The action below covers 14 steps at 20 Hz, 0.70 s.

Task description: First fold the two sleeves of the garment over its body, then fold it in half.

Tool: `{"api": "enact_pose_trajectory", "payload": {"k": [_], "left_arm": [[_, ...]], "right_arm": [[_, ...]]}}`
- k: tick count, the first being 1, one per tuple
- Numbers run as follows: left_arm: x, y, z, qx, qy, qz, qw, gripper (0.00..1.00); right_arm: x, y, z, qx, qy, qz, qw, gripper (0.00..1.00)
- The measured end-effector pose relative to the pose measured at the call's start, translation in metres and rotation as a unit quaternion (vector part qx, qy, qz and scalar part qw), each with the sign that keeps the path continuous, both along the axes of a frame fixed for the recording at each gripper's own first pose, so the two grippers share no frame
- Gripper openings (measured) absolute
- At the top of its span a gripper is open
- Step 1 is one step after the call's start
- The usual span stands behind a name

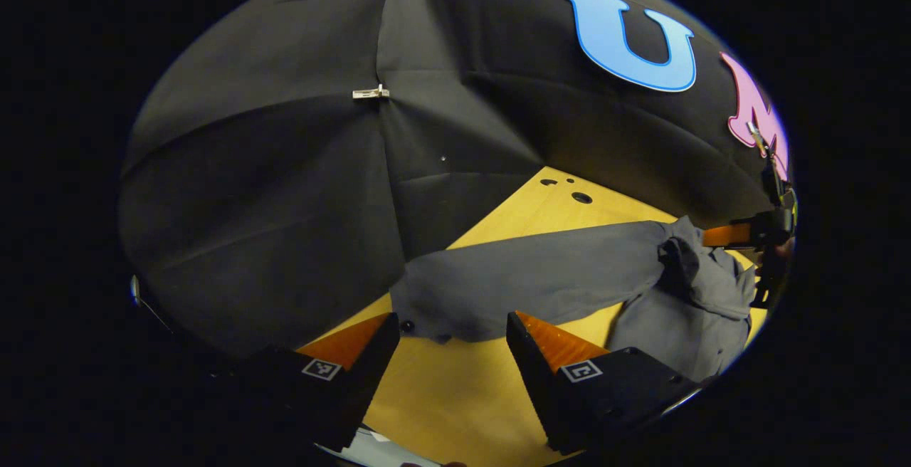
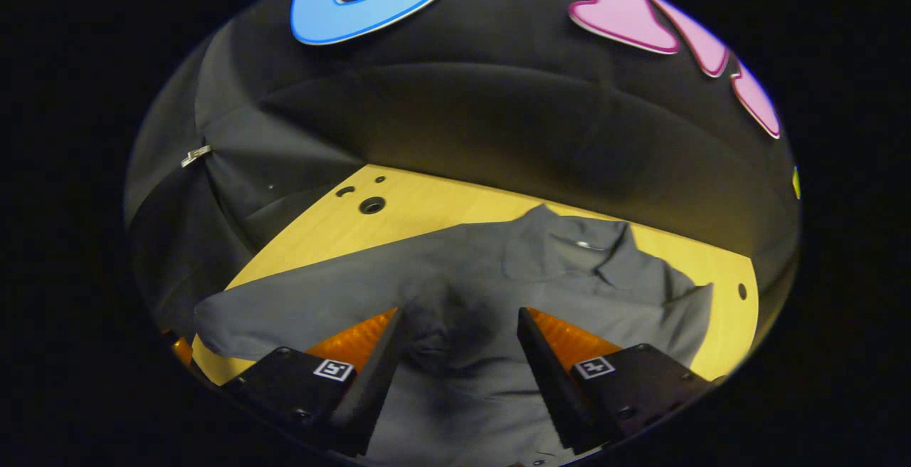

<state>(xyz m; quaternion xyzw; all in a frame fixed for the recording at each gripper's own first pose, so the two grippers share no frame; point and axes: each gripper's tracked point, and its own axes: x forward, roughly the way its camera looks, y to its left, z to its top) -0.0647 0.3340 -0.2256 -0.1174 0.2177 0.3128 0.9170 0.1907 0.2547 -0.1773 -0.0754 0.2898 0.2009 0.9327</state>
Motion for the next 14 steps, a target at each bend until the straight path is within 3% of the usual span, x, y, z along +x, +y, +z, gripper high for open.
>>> {"api": "enact_pose_trajectory", "payload": {"k": [1, 2, 3, 9, 14], "left_arm": [[0.005, 0.006, -0.001, 0.000, 0.000, 0.001, 1.000, 0.96], [0.008, 0.011, -0.008, -0.005, 0.005, 0.003, 1.000, 0.92], [0.012, 0.017, -0.011, -0.008, 0.009, 0.007, 1.000, 0.96], [0.043, 0.049, -0.034, 0.006, 0.037, -0.001, 0.999, 0.96], [0.062, 0.065, -0.059, -0.025, 0.056, 0.012, 0.998, 0.96]], "right_arm": [[-0.001, -0.017, 0.009, 0.000, -0.007, -0.009, 1.000, 1.00], [-0.002, -0.038, 0.018, -0.004, -0.016, -0.020, 1.000, 1.00], [-0.004, -0.061, 0.026, -0.010, -0.026, -0.033, 0.999, 1.00], [-0.059, -0.188, 0.061, -0.042, -0.063, -0.097, 0.992, 0.99], [-0.131, -0.260, 0.050, -0.029, -0.006, -0.138, 0.990, 0.99]]}}
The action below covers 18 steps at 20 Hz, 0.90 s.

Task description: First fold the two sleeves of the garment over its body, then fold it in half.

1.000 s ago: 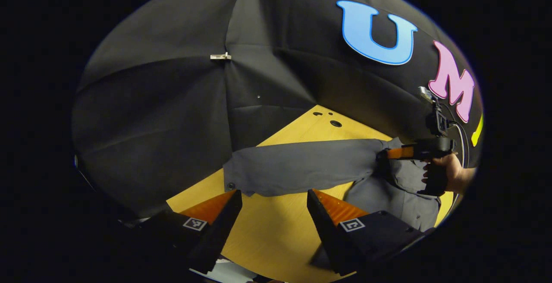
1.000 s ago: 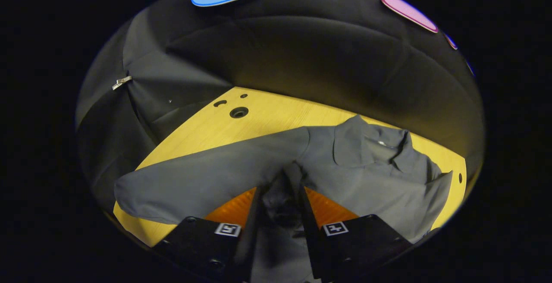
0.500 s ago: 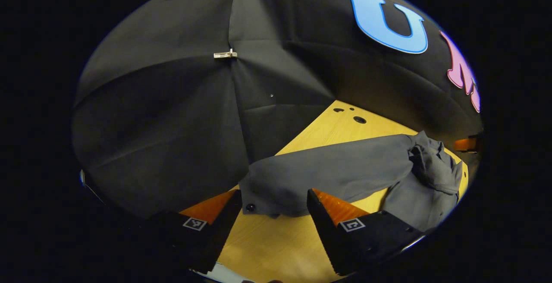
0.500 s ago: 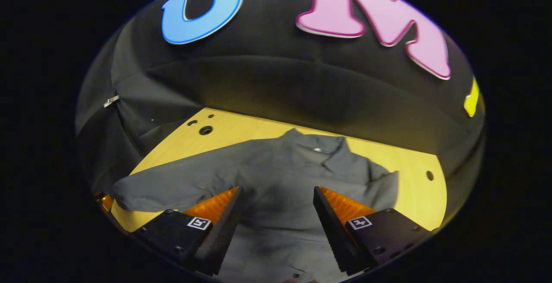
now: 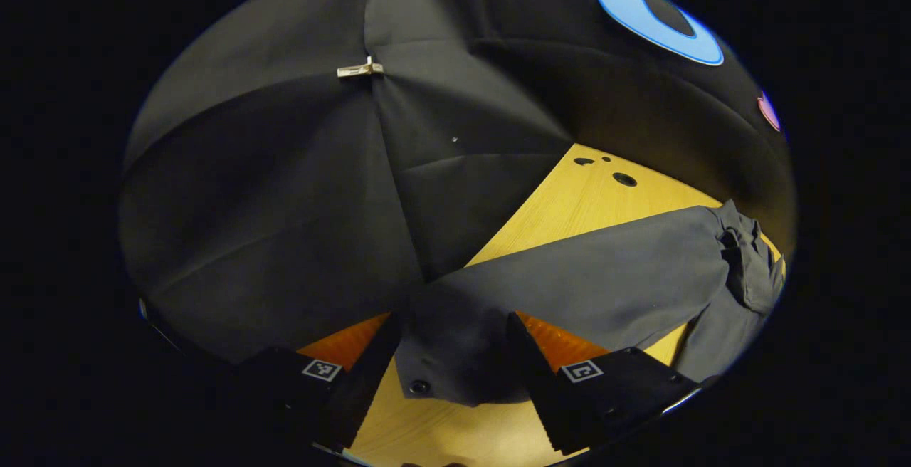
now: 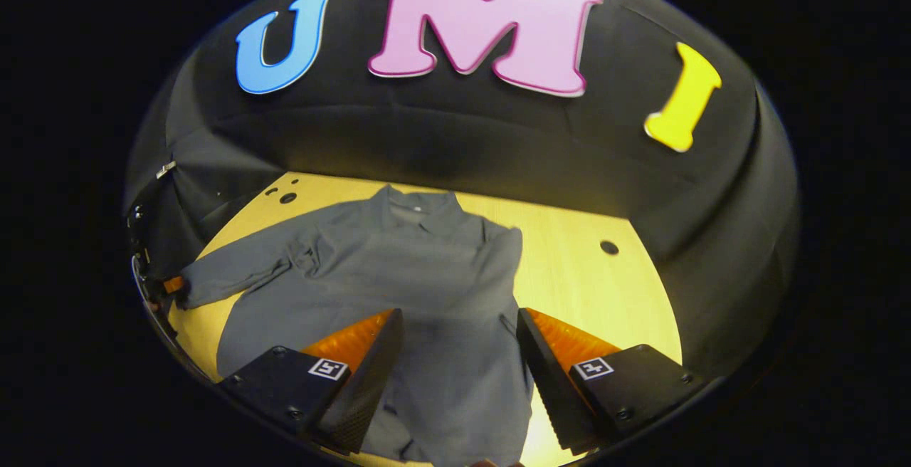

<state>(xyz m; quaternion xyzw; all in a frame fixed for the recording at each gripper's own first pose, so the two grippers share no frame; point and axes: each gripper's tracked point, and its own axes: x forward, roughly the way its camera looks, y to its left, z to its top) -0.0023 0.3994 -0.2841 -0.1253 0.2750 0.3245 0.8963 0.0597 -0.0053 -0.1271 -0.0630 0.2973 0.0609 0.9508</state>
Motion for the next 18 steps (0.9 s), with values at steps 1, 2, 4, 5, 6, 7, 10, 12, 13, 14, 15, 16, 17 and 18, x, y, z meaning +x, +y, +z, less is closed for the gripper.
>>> {"api": "enact_pose_trajectory", "payload": {"k": [1, 2, 4, 5, 6, 7, 10, 12, 13, 14, 15, 16, 17, 18], "left_arm": [[0.003, -0.001, -0.005, -0.006, 0.006, -0.001, 1.000, 0.96], [0.002, 0.000, -0.009, -0.006, 0.014, -0.002, 1.000, 0.96], [0.004, -0.004, -0.015, -0.013, 0.019, -0.005, 1.000, 0.96], [0.005, -0.006, -0.018, -0.025, 0.018, -0.009, 0.999, 0.96], [0.007, -0.011, -0.025, -0.040, 0.024, -0.008, 0.999, 0.93], [0.008, -0.010, -0.023, -0.024, 0.025, -0.010, 0.999, 0.90], [0.019, -0.019, -0.026, -0.015, 0.020, -0.034, 0.999, 0.73], [0.025, -0.022, -0.026, -0.009, 0.008, -0.042, 0.999, 0.50], [0.026, -0.024, -0.024, -0.010, 0.000, -0.039, 0.999, 0.39], [0.027, -0.024, -0.024, -0.014, -0.001, -0.038, 0.999, 0.27], [0.027, -0.025, -0.023, -0.019, -0.002, -0.036, 0.999, 0.17], [0.028, -0.025, -0.023, -0.024, -0.001, -0.031, 0.999, 0.13], [0.029, -0.024, -0.022, -0.034, 0.005, -0.026, 0.999, 0.09], [0.029, -0.027, -0.020, -0.044, 0.009, -0.019, 0.999, 0.06]], "right_arm": [[-0.014, -0.017, -0.003, 0.006, 0.011, -0.013, 1.000, 0.98], [-0.025, -0.033, -0.001, 0.009, 0.013, -0.030, 0.999, 0.99], [-0.044, -0.058, -0.003, 0.016, 0.018, -0.060, 0.998, 0.98], [-0.058, -0.069, -0.006, 0.021, 0.024, -0.077, 0.996, 0.98], [-0.069, -0.081, -0.008, 0.028, 0.029, -0.095, 0.995, 0.98], [-0.080, -0.089, -0.010, 0.034, 0.032, -0.108, 0.993, 0.98], [-0.100, -0.109, -0.017, 0.042, 0.040, -0.132, 0.990, 0.98], [-0.107, -0.117, -0.018, 0.047, 0.035, -0.140, 0.988, 0.98], [-0.110, -0.120, -0.020, 0.047, 0.033, -0.145, 0.988, 0.98], [-0.112, -0.124, -0.021, 0.048, 0.032, -0.151, 0.987, 0.98], [-0.113, -0.125, -0.022, 0.051, 0.030, -0.153, 0.986, 0.98], [-0.112, -0.128, -0.023, 0.055, 0.030, -0.154, 0.986, 0.98], [-0.112, -0.129, -0.023, 0.061, 0.029, -0.155, 0.986, 0.98], [-0.111, -0.130, -0.022, 0.066, 0.027, -0.154, 0.985, 0.98]]}}
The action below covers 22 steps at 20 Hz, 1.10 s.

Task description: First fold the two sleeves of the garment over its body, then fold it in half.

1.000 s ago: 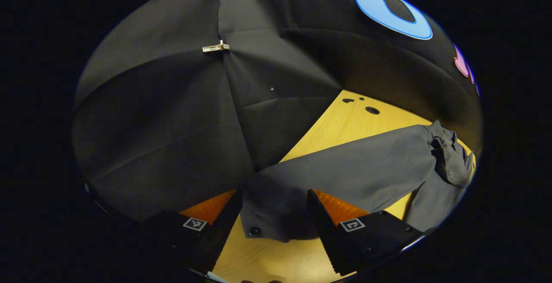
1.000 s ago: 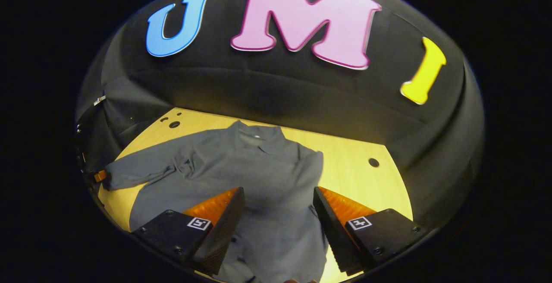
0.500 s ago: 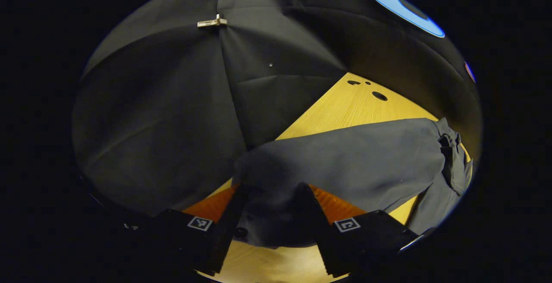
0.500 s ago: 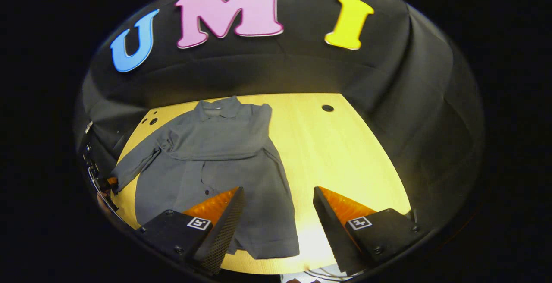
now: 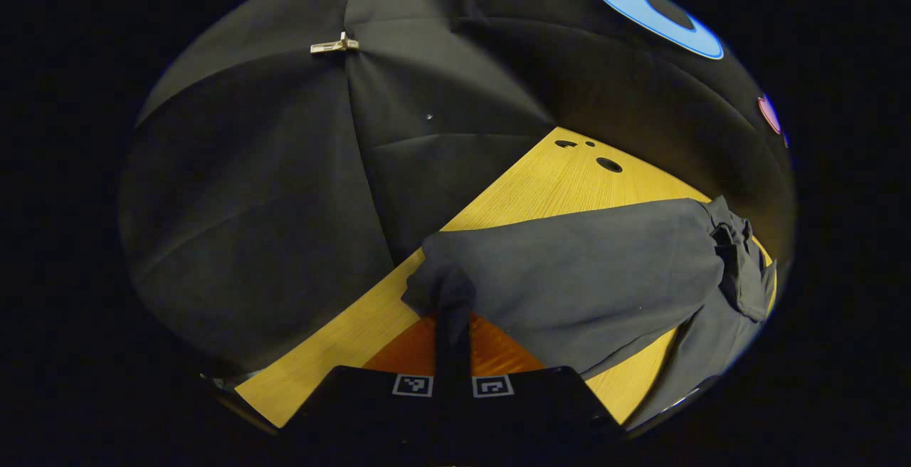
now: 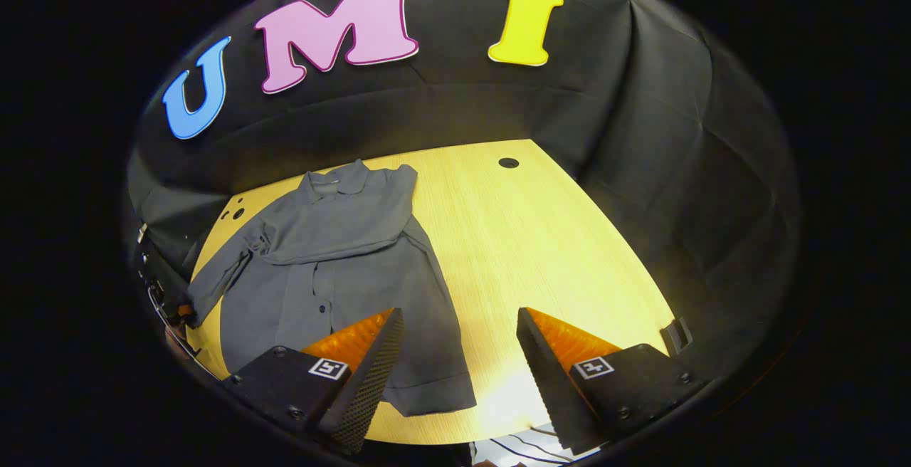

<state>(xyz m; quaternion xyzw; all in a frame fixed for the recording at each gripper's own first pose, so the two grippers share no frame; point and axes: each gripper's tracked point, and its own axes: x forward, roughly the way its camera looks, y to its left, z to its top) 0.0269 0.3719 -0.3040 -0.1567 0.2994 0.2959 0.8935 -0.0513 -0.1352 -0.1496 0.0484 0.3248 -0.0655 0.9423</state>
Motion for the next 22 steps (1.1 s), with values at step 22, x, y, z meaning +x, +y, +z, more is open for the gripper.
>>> {"api": "enact_pose_trajectory", "payload": {"k": [22], "left_arm": [[0.164, -0.278, 0.258, -0.010, -0.216, -0.216, 0.952, 0.05]], "right_arm": [[0.041, -0.052, -0.043, 0.080, -0.015, 0.019, 0.997, 0.99]]}}
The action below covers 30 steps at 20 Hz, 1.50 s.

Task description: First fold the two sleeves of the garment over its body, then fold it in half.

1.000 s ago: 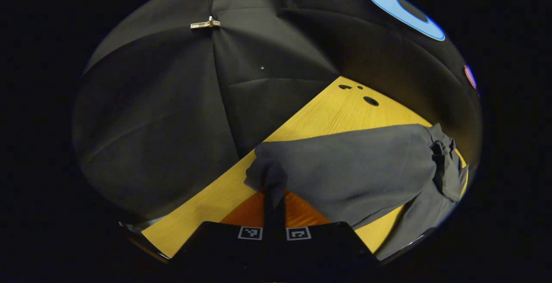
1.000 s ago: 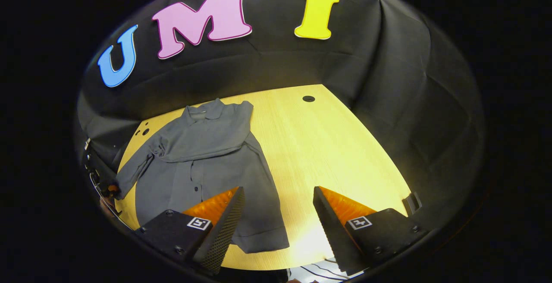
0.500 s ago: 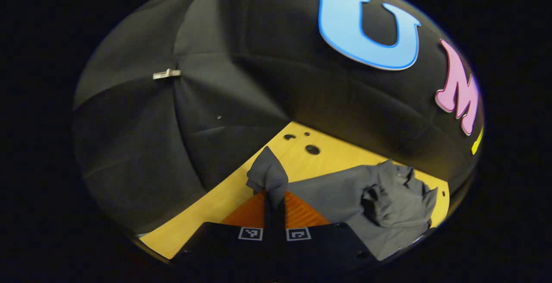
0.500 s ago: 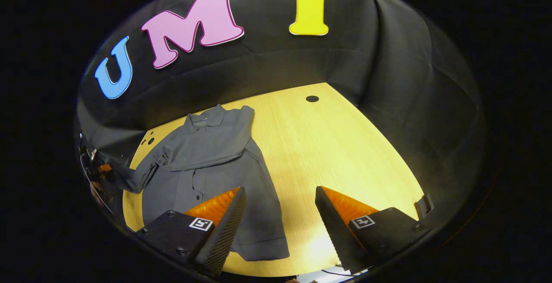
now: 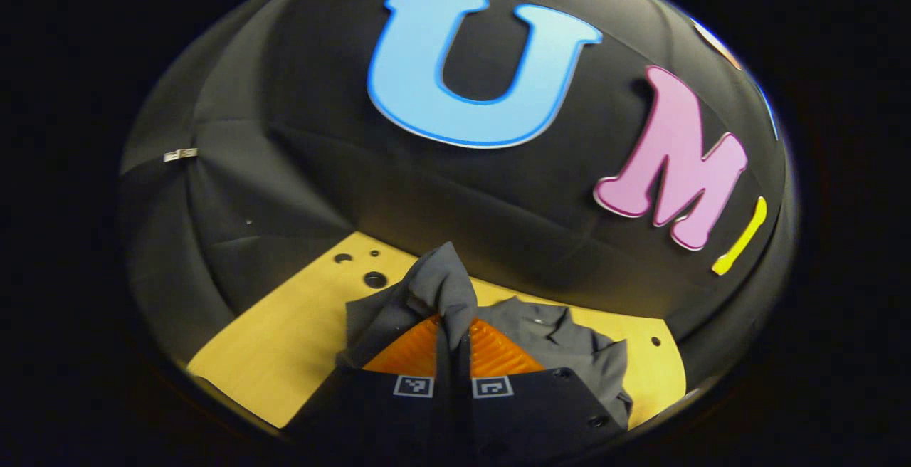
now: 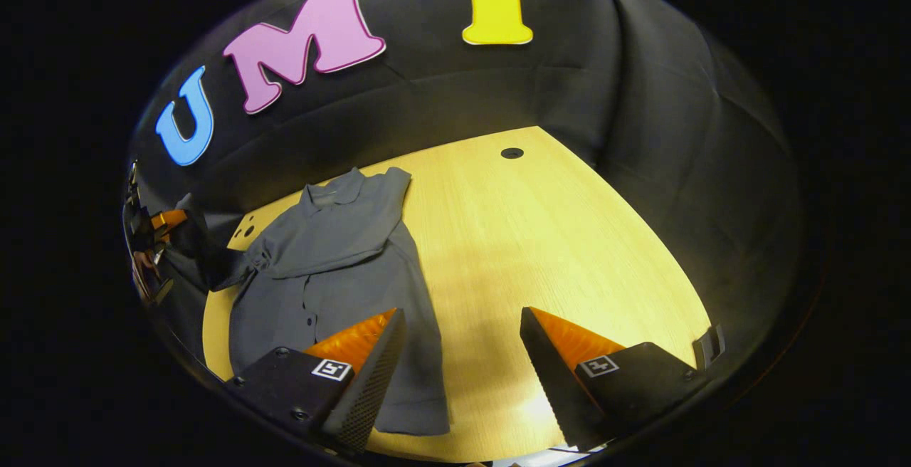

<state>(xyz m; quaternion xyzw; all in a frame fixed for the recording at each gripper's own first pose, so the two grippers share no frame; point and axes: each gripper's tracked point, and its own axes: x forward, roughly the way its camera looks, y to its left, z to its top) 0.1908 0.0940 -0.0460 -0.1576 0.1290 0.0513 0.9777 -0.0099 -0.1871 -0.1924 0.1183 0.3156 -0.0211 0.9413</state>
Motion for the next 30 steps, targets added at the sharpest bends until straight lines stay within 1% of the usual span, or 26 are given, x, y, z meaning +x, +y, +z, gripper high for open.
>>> {"api": "enact_pose_trajectory", "payload": {"k": [2, 5, 7, 9, 12, 14, 16, 19, 21, 24, 25, 26, 27, 29, 30], "left_arm": [[0.014, -0.040, 0.006, -0.010, -0.007, -0.031, 0.999, 0.05], [0.030, -0.100, 0.007, -0.043, -0.012, -0.083, 0.996, 0.05], [0.039, -0.136, 0.002, -0.063, -0.008, -0.113, 0.992, 0.05], [0.046, -0.166, -0.010, -0.076, 0.002, -0.137, 0.988, 0.05], [0.060, -0.199, -0.040, -0.088, 0.033, -0.155, 0.983, 0.05], [0.067, -0.219, -0.060, -0.096, 0.052, -0.162, 0.981, 0.05], [0.073, -0.246, -0.079, -0.089, 0.072, -0.178, 0.977, 0.06], [0.078, -0.282, -0.103, -0.056, 0.095, -0.209, 0.972, 0.06], [0.079, -0.301, -0.118, -0.033, 0.107, -0.225, 0.968, 0.08], [0.082, -0.326, -0.143, -0.018, 0.124, -0.249, 0.960, 0.14], [0.081, -0.330, -0.153, -0.009, 0.135, -0.252, 0.958, 0.15], [0.081, -0.332, -0.164, 0.001, 0.145, -0.250, 0.957, 0.10], [0.080, -0.334, -0.171, 0.005, 0.151, -0.250, 0.956, 0.18], [0.076, -0.339, -0.179, -0.006, 0.156, -0.257, 0.954, 0.25], [0.073, -0.339, -0.180, -0.008, 0.154, -0.256, 0.954, 0.28]], "right_arm": [[0.003, -0.010, -0.004, 0.012, -0.002, -0.012, 1.000, 0.99], [0.000, -0.022, -0.009, 0.019, 0.001, -0.022, 1.000, 0.99], [-0.002, -0.027, -0.015, 0.023, 0.005, -0.025, 0.999, 0.99], [-0.004, -0.025, -0.023, 0.039, 0.010, -0.024, 0.999, 0.99], [-0.004, -0.020, -0.029, 0.065, 0.011, -0.028, 0.997, 0.99], [-0.006, -0.019, -0.034, 0.060, 0.017, -0.022, 0.998, 0.99], [-0.007, -0.018, -0.038, 0.053, 0.021, -0.016, 0.998, 0.99], [-0.010, -0.014, -0.041, 0.053, 0.027, -0.011, 0.998, 0.99], [-0.014, -0.010, -0.045, 0.056, 0.034, -0.003, 0.998, 0.99], [-0.017, -0.006, -0.048, 0.061, 0.039, 0.005, 0.997, 0.99], [-0.019, -0.005, -0.048, 0.062, 0.040, 0.007, 0.997, 0.99], [-0.019, -0.003, -0.048, 0.063, 0.042, 0.010, 0.997, 0.99], [-0.020, -0.001, -0.048, 0.063, 0.042, 0.013, 0.997, 0.99], [-0.019, 0.003, -0.049, 0.063, 0.044, 0.019, 0.997, 0.99], [-0.019, 0.005, -0.049, 0.061, 0.044, 0.023, 0.997, 0.99]]}}
